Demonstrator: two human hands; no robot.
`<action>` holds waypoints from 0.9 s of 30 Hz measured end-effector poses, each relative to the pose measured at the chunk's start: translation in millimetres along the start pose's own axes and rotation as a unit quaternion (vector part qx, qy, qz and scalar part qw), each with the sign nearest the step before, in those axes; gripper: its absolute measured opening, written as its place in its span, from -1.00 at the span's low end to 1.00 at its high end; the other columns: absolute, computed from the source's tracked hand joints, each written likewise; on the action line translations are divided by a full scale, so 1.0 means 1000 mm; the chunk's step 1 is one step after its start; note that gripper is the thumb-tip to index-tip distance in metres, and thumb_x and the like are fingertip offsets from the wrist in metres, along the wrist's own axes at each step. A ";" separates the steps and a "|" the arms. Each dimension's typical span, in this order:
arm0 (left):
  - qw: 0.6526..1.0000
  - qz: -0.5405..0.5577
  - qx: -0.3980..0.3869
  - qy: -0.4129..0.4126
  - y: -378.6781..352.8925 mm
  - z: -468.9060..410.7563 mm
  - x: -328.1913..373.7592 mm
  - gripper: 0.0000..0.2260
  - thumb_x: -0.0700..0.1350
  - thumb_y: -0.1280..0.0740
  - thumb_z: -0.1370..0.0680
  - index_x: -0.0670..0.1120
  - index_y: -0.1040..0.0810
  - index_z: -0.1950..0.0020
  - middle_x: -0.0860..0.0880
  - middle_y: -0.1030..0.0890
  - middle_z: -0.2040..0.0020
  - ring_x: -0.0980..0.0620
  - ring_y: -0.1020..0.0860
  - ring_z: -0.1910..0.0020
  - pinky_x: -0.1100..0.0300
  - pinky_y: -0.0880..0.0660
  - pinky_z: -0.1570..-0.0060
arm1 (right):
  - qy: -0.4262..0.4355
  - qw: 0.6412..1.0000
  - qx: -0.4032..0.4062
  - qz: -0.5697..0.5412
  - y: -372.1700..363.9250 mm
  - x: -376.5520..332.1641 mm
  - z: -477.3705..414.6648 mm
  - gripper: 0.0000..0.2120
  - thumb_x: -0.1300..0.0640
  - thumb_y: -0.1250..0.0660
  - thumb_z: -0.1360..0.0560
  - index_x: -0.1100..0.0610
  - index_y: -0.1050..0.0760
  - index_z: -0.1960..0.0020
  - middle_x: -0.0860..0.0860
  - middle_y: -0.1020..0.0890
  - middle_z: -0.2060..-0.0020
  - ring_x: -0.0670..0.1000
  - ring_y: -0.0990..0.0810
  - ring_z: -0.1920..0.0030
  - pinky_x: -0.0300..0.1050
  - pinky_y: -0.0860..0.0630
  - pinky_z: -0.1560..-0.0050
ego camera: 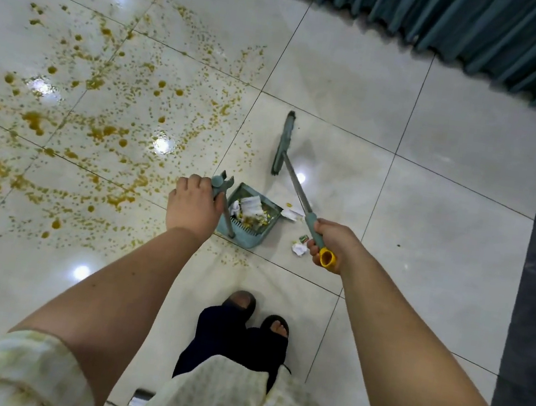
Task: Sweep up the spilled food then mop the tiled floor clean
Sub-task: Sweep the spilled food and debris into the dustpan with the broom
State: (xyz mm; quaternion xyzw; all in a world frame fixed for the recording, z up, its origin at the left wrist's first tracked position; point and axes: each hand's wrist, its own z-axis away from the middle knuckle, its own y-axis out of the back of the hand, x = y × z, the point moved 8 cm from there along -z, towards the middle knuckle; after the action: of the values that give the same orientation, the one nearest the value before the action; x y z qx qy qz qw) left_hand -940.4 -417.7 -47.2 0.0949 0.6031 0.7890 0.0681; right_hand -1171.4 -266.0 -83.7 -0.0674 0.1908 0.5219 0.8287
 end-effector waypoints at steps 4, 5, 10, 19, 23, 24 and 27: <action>1.000 0.005 0.006 -0.004 0.000 0.000 -0.002 -0.62 0.09 -0.11 -0.62 -0.19 -0.48 -0.17 -0.15 -0.51 -0.11 -0.16 -0.41 -0.15 -0.02 -0.43 -0.06 | -0.060 0.998 -0.014 -0.010 -0.012 0.039 -0.006 -0.71 0.14 -0.14 -0.64 0.18 -0.39 -0.33 0.13 -0.45 0.34 -0.05 -0.37 0.49 -0.33 -0.33 0.62; 1.000 0.010 0.006 -0.006 0.000 0.000 -0.002 -0.62 0.09 -0.11 -0.62 -0.19 -0.48 -0.17 -0.15 -0.51 -0.11 -0.16 -0.41 -0.14 -0.02 -0.43 -0.06 | -0.070 0.997 -0.021 -0.011 -0.013 0.048 -0.001 -0.71 0.13 -0.15 -0.64 0.21 -0.39 -0.31 0.13 -0.44 0.35 -0.06 -0.37 0.51 -0.33 -0.32 0.63; 0.999 0.039 0.004 -0.024 0.003 0.003 -0.001 -0.62 0.08 -0.12 -0.63 -0.21 -0.48 -0.15 -0.17 -0.51 -0.12 -0.18 -0.40 -0.15 -0.02 -0.42 -0.10 | -0.033 0.999 -0.007 0.016 0.008 0.045 0.028 -0.70 0.12 -0.23 -0.60 0.21 -0.44 -0.30 0.15 -0.49 0.32 -0.03 -0.41 0.50 -0.27 -0.37 0.55; 0.984 -0.007 -0.035 -0.175 0.015 -0.020 0.024 -0.63 0.07 -0.15 -0.61 -0.17 -0.48 -0.22 -0.14 -0.49 -0.16 -0.14 -0.38 -0.21 0.01 -0.39 -0.17 | 0.049 0.991 0.097 0.075 0.065 0.017 0.057 -0.62 0.09 -0.24 -0.61 0.05 -0.40 -0.42 0.15 -0.54 0.25 0.03 -0.46 0.40 -0.18 -0.44 0.43; 0.974 -0.009 -0.032 -0.225 0.022 -0.036 0.028 -0.67 0.04 -0.21 -0.59 -0.17 -0.51 -0.19 -0.15 -0.52 -0.13 -0.16 -0.40 -0.17 -0.01 -0.39 -0.11 | 0.042 0.985 0.152 0.071 0.090 0.047 0.050 -0.64 0.18 -0.27 -0.59 0.14 -0.44 -0.38 0.17 -0.52 0.29 0.06 -0.44 0.44 -0.21 -0.40 0.49; 0.971 -0.014 -0.026 -0.237 0.024 -0.040 0.030 -0.68 0.03 -0.22 -0.59 -0.18 -0.52 -0.17 -0.16 -0.53 -0.11 -0.16 -0.41 -0.15 -0.02 -0.40 -0.10 | 0.038 0.984 0.162 0.063 0.095 0.058 0.048 -0.64 0.19 -0.26 -0.58 0.14 -0.44 -0.37 0.16 -0.51 0.30 0.07 -0.43 0.45 -0.21 -0.40 0.49; 0.965 -0.018 -0.010 -0.260 0.026 -0.046 0.038 -0.69 0.01 -0.27 -0.58 -0.22 -0.54 -0.14 -0.19 -0.55 -0.07 -0.19 -0.43 -0.11 -0.04 -0.41 -0.10 | 0.021 0.981 0.191 0.023 0.109 0.094 0.045 -0.67 0.18 -0.24 -0.58 0.16 -0.47 -0.34 0.15 -0.48 0.34 0.06 -0.42 0.49 -0.23 -0.38 0.50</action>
State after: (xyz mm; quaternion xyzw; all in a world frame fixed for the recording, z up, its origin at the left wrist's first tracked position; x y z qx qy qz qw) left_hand -987.5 -459.4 -31.7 0.2849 0.5582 0.7421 0.2379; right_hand -1221.3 -124.6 -68.9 0.0856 0.3056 0.4933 0.8099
